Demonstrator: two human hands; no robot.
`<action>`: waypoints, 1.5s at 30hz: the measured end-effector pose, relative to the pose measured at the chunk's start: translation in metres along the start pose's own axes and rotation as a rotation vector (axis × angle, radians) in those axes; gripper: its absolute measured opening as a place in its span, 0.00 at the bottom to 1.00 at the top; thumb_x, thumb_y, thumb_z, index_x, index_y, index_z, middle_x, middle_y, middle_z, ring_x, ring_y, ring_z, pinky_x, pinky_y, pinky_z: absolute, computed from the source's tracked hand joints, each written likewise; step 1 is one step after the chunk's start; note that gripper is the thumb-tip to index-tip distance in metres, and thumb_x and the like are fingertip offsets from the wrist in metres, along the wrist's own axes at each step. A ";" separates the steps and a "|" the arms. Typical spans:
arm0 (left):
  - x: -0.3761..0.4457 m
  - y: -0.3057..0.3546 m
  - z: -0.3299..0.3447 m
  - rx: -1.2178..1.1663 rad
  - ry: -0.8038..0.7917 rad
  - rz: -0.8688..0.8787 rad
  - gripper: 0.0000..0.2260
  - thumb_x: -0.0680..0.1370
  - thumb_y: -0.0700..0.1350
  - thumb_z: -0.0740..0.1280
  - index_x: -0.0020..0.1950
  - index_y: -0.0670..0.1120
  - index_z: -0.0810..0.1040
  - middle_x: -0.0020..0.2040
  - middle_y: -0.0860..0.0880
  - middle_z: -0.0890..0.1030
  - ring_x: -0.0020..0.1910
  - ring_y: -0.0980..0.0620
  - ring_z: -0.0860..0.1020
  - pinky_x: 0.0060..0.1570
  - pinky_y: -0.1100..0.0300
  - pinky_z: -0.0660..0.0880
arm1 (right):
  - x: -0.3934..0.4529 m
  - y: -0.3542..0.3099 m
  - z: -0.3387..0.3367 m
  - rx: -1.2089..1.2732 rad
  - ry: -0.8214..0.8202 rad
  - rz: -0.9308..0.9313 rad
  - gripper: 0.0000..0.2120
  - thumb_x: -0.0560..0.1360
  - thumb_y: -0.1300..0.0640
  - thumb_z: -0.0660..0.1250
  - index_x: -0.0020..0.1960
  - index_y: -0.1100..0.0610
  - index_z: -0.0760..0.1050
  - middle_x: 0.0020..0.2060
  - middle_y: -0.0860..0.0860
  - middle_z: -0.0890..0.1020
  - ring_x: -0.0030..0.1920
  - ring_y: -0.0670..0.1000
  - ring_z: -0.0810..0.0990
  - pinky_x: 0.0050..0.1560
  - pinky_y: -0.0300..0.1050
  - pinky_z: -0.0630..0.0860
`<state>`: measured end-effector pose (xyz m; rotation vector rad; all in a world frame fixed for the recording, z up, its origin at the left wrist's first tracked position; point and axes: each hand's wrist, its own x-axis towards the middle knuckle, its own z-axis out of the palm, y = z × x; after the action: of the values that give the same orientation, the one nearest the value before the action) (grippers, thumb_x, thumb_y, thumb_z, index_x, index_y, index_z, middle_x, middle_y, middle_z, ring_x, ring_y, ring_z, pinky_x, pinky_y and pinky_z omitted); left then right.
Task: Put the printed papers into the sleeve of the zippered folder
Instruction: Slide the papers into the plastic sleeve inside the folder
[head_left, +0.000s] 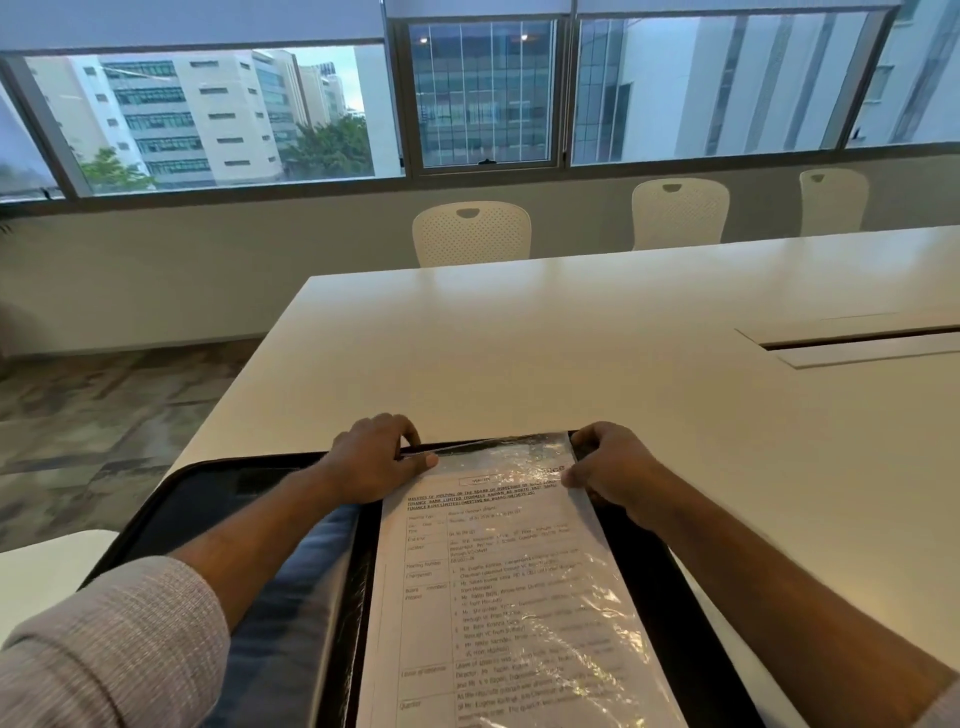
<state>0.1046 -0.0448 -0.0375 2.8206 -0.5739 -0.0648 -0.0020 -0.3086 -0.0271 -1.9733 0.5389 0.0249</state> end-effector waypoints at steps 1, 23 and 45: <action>-0.004 0.002 0.001 -0.012 0.029 0.006 0.18 0.74 0.65 0.64 0.57 0.55 0.73 0.51 0.55 0.73 0.51 0.53 0.72 0.54 0.52 0.72 | -0.001 0.002 0.001 -0.068 0.058 -0.048 0.18 0.68 0.68 0.72 0.55 0.58 0.73 0.46 0.56 0.79 0.42 0.52 0.76 0.38 0.44 0.75; -0.210 0.016 0.010 0.132 -0.385 0.163 0.43 0.69 0.78 0.49 0.74 0.63 0.31 0.74 0.62 0.28 0.74 0.56 0.29 0.73 0.52 0.34 | -0.154 0.063 0.022 -0.915 -0.185 -0.350 0.46 0.68 0.23 0.42 0.77 0.46 0.35 0.77 0.50 0.38 0.77 0.52 0.37 0.73 0.51 0.39; -0.218 0.042 0.018 -0.032 -0.055 -0.032 0.36 0.74 0.69 0.57 0.79 0.58 0.51 0.80 0.56 0.48 0.78 0.53 0.45 0.76 0.47 0.46 | -0.138 0.056 0.002 -0.717 -0.144 -0.519 0.43 0.71 0.27 0.51 0.77 0.50 0.52 0.77 0.50 0.57 0.77 0.53 0.51 0.75 0.57 0.49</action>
<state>-0.1136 -0.0017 -0.0460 2.8047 -0.5348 -0.1561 -0.1466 -0.2770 -0.0414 -2.7314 -0.1220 0.0390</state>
